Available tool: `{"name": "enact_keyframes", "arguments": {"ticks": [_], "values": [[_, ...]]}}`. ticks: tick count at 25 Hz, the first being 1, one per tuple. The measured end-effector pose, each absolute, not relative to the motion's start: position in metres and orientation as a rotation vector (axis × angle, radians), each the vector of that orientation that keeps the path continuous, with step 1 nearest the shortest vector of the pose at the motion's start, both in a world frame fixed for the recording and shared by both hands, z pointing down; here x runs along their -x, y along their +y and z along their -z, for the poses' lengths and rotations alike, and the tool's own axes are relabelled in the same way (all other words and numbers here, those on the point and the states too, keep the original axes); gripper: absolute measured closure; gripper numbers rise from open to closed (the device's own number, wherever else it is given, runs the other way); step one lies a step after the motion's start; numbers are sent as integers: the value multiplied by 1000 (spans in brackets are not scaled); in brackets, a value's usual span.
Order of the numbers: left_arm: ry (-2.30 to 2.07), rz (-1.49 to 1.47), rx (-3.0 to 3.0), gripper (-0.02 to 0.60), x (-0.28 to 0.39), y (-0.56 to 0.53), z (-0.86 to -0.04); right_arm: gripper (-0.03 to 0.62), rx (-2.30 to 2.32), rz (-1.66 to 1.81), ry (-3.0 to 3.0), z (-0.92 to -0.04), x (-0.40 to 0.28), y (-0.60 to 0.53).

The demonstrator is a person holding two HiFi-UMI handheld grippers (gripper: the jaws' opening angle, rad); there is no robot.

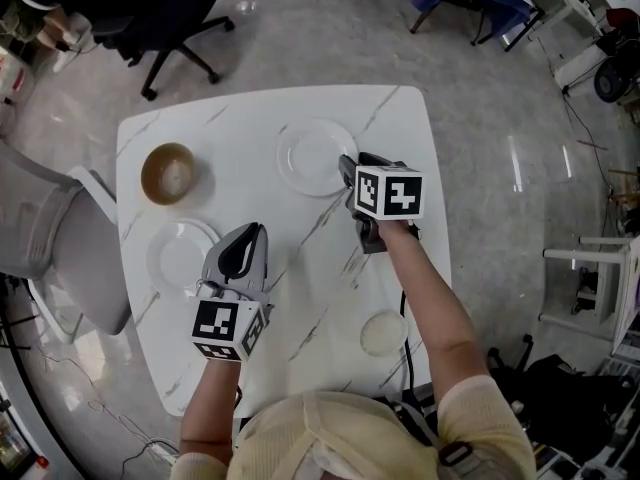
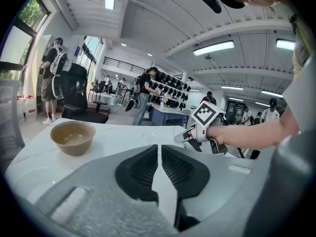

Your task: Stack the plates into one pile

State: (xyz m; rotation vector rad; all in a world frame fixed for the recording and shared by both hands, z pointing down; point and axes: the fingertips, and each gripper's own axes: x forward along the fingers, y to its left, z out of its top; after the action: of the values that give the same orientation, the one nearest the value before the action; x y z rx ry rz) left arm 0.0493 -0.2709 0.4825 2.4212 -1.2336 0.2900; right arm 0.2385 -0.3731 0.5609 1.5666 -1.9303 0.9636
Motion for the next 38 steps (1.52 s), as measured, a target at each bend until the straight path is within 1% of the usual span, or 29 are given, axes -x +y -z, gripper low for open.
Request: {"name": "enact_keyframes", "arguments": {"ticks": [12,17,25,38], "values": [[-1243,-284,-2409,568,-43,-268,-483,470,-1599,-890,-1915,-564,-238,-371],[-1270,-285,-2409,568,-33,-267,-477,487,-1631,-939,-1920,-560,-242,-367],[-1312,-275,-2403,569,-19,-261,-467,526,-1651,-893,-1999,-533,-232,-360],[-1368,-231,-2387,569,6,-238,-451,557,-1665,-854,-2112,-490,-203,-324]]}}
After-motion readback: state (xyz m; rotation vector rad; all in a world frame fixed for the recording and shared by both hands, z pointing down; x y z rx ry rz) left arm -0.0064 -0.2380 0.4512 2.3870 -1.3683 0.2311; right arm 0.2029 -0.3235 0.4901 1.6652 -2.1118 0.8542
